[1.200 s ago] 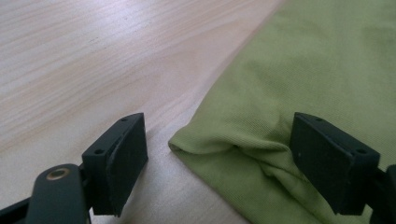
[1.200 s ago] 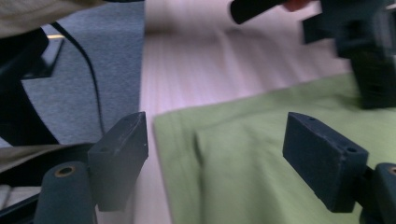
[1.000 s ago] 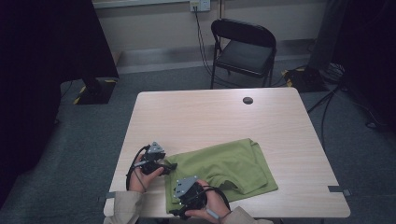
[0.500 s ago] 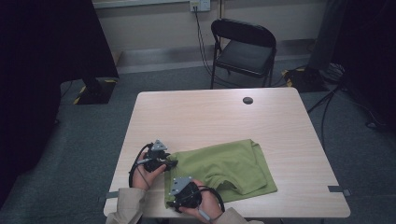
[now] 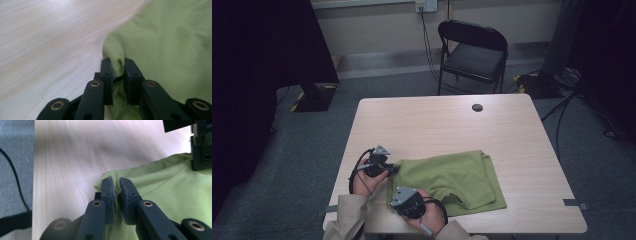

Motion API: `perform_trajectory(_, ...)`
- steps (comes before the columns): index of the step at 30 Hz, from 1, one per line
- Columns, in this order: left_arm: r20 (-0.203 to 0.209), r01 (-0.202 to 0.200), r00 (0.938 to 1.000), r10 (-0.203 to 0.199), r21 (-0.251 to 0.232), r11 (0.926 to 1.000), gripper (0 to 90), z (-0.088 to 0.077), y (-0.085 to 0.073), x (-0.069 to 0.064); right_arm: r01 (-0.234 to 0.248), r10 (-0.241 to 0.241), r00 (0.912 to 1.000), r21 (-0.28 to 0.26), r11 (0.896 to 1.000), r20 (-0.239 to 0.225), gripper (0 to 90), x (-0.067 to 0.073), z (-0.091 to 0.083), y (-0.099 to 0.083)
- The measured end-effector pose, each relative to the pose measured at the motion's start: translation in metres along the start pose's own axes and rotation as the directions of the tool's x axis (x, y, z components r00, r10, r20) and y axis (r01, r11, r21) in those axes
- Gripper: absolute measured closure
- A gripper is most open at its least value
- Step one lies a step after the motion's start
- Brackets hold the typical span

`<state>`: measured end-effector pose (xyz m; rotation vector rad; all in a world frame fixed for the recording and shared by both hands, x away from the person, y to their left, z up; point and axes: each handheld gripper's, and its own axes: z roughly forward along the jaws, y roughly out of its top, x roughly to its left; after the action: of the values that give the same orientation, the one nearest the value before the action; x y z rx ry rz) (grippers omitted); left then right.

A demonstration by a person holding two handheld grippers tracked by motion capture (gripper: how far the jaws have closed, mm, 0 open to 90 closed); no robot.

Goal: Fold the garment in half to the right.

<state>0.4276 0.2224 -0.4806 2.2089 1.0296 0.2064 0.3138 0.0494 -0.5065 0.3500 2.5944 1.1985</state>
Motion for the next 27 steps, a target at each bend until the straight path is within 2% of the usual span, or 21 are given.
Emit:
perform_trajectory(3,-0.014,0.003,0.9999,-0.003,0.001,1.0,80.6,-0.01,0.013,0.001,-0.02,0.02,0.9998,-0.048,0.999,0.001,81.8,-0.004,-0.01,0.007)
perform_trajectory(6,-0.027,-0.006,0.9996,0.007,0.013,0.9999,80.8,-0.018,0.026,-0.001,-0.062,0.061,0.998,-0.089,0.994,-0.014,82.1,-0.012,-0.02,0.014)
perform_trajectory(9,-0.042,-0.01,0.9991,0.01,0.02,0.9998,80.9,-0.028,0.045,-0.004,-0.076,0.076,0.9971,-0.127,0.989,-0.005,82.1,-0.018,-0.03,0.021)
perform_trajectory(10,-0.042,-0.01,0.9991,0.01,0.02,0.9998,80.9,-0.028,0.045,-0.004,-0.076,0.076,0.9971,-0.127,0.989,-0.005,82.1,-0.018,-0.03,0.021)
perform_trajectory(11,-0.054,-0.019,0.9983,0.02,0.029,0.9994,80.9,-0.034,0.055,-0.007,-0.088,0.088,0.9961,-0.155,0.984,-0.004,82.2,-0.022,-0.038,0.027)
perform_trajectory(14,-0.07,-0.033,0.9969,0.036,0.04,0.9986,81.0,-0.043,0.068,-0.011,-0.088,0.09,0.9959,-0.179,0.98,0.002,82.2,-0.026,-0.046,0.035)
perform_trajectory(15,-0.07,-0.033,0.9969,0.036,0.04,0.9986,81.0,-0.043,0.068,-0.011,-0.088,0.09,0.9959,-0.179,0.98,0.002,82.2,-0.026,-0.046,0.035)
perform_trajectory(17,-0.085,-0.045,0.9951,0.05,0.056,0.9974,81.0,-0.049,0.079,-0.013,-0.089,0.092,0.9958,-0.195,0.977,0.003,82.2,-0.028,-0.051,0.042)
perform_trajectory(22,-0.115,-0.053,0.9915,0.061,0.073,0.9959,81.1,-0.06,0.089,-0.011,-0.117,0.117,0.993,-0.23,0.966,-0.015,82.2,-0.035,-0.056,0.056)
perform_trajectory(27,-0.14,-0.067,0.987,0.079,0.09,0.9937,81.2,-0.071,0.095,-0.009,-0.095,0.098,0.9952,-0.244,0.965,-0.001,82.3,-0.034,-0.057,0.075)
